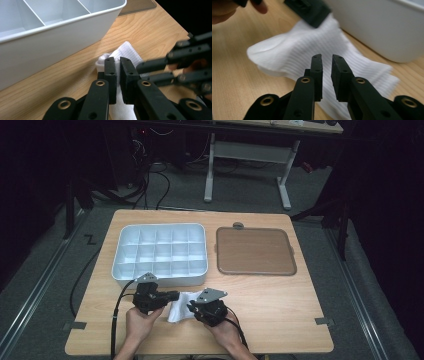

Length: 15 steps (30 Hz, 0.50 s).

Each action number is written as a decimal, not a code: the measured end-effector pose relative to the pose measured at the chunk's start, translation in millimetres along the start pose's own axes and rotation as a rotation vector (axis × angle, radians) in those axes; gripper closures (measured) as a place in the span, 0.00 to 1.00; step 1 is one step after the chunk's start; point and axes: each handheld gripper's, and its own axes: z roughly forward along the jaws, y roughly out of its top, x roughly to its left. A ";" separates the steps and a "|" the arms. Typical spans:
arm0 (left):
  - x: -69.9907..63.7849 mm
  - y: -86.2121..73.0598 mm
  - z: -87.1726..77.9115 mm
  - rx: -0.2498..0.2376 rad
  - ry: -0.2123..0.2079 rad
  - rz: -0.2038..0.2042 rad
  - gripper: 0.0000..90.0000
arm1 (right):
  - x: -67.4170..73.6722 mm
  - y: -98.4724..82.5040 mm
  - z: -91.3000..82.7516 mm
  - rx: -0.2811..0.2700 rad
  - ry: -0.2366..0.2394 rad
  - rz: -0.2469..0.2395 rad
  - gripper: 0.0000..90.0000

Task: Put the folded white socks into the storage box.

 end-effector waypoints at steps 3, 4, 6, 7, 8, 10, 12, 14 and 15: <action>0.5 -0.2 0.2 0.002 0.005 0.005 0.94 | -10.7 -2.0 -9.5 0.002 -0.061 0.023 0.85; 0.5 -0.3 0.3 0.001 0.007 0.005 0.94 | -13.8 -2.7 -11.6 -0.003 -0.069 0.032 0.84; 0.1 -0.3 0.3 0.000 0.006 0.002 0.94 | -21.0 -4.1 -16.7 -0.007 -0.088 0.055 0.81; 0.0 -0.3 0.2 0.000 0.007 0.001 0.94 | -24.1 -4.8 -18.3 -0.010 -0.094 0.064 0.80; 0.0 -0.3 0.2 0.000 0.007 0.001 0.94 | -26.4 -5.6 -19.3 -0.012 -0.098 0.075 0.79; 0.1 -0.3 0.4 0.001 0.007 0.002 0.94 | -29.9 -7.2 -19.8 -0.005 -0.105 0.084 0.77; 0.1 -0.4 0.5 0.002 0.006 0.003 0.94 | -31.5 -8.9 -17.2 0.008 -0.103 0.091 0.77; -0.2 -0.3 0.3 0.001 0.005 -0.001 0.94 | -33.9 -11.4 -11.8 0.029 -0.093 0.103 0.77; -0.3 -0.2 0.2 0.001 0.005 -0.001 0.94 | -35.3 -12.8 -8.8 0.043 -0.091 0.108 0.77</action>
